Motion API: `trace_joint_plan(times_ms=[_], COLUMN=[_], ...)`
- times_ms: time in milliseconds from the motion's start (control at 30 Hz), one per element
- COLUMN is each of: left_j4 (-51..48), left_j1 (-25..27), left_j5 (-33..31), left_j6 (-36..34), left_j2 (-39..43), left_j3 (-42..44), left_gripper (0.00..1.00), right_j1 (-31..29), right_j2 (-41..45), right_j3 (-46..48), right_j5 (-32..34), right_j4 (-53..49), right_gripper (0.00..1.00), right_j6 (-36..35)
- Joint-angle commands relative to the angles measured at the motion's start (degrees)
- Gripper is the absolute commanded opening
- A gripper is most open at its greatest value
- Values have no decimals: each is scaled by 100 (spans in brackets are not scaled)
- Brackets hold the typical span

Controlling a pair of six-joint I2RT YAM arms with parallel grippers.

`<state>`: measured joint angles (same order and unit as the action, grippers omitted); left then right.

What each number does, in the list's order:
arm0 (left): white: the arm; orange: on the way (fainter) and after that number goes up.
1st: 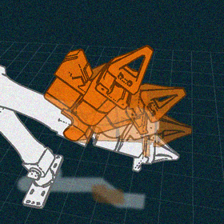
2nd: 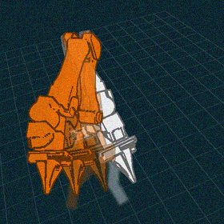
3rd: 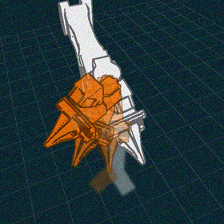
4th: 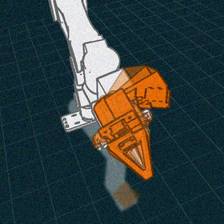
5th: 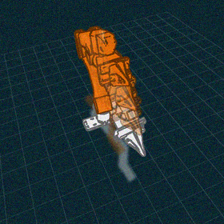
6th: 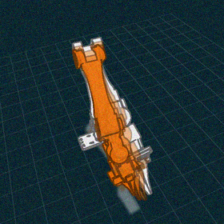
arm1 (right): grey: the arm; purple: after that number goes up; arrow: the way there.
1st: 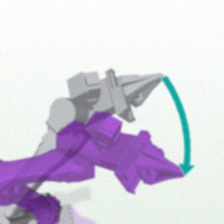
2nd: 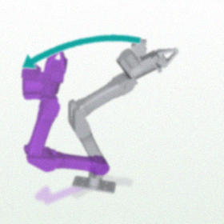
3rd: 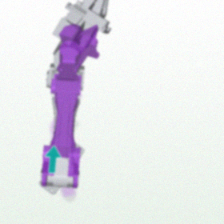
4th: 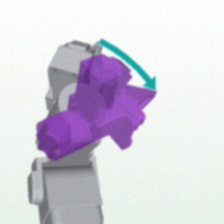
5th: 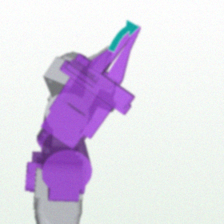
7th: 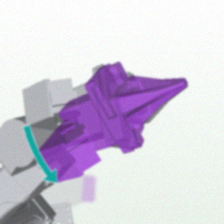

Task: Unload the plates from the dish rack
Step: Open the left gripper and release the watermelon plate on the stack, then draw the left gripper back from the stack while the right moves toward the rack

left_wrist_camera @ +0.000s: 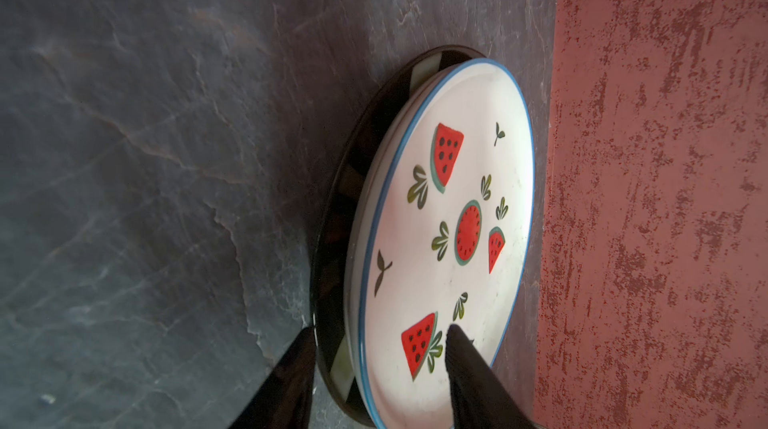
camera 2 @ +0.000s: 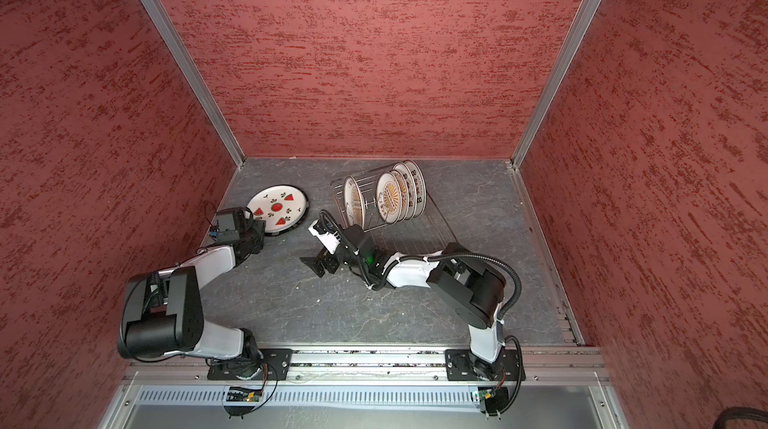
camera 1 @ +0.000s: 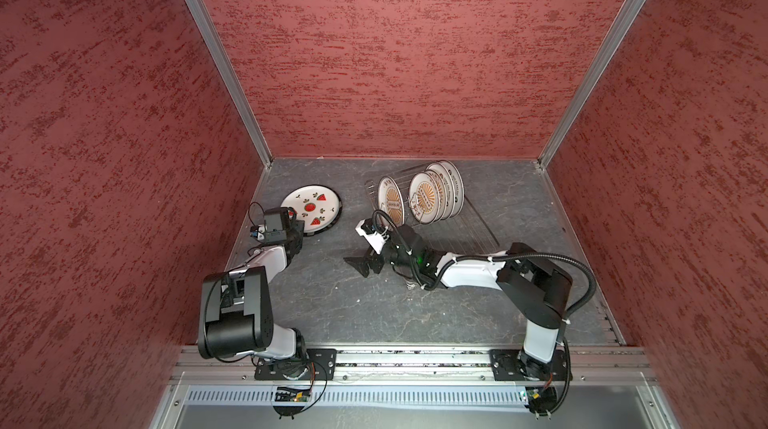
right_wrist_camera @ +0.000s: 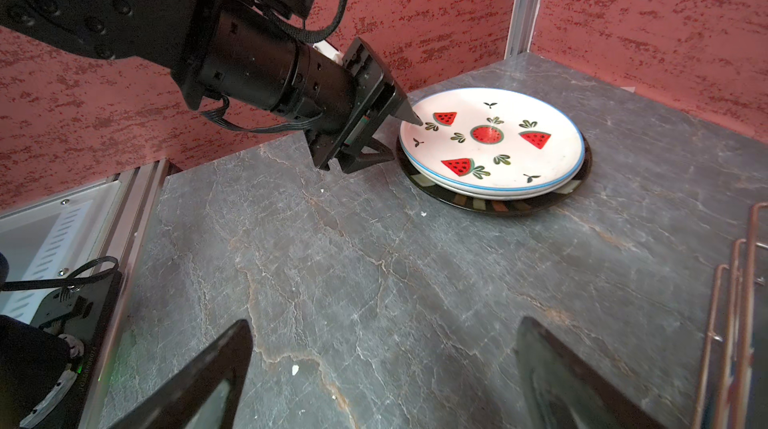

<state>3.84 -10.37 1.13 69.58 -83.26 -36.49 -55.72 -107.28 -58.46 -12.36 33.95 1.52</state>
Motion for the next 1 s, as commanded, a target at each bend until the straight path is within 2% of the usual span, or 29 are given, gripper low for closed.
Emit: trace_joint_plan(times_ms=[0, 267, 367, 633, 767, 967], left_j4=[-120, -164, -12, 171, 379, 1471], left_j1=[26, 63, 96, 352, 648, 1036], left_j5=[-113, -239, -302, -777, -1092, -799], left_j6=[-96, -120, -155, -359, -608, -1641], left_j2=[106, 353, 479, 1239, 1941, 3128], left_j3=[-100, -17, 109, 547, 941, 1792], left_gripper=[51, 56, 73, 99, 99, 99], right_j1=[-44, -52, -54, -165, -249, -445], right_j2=[4, 53, 99, 294, 452, 846], right_j3=[9, 62, 119, 301, 487, 959], right_j5=[109, 90, 80, 80, 84, 241], right_j4=[83, 124, 211, 481, 743, 1347], right_gripper=[99, 99, 99, 99, 99, 99], right_j6=[-110, -93, -116, -208, -261, -353])
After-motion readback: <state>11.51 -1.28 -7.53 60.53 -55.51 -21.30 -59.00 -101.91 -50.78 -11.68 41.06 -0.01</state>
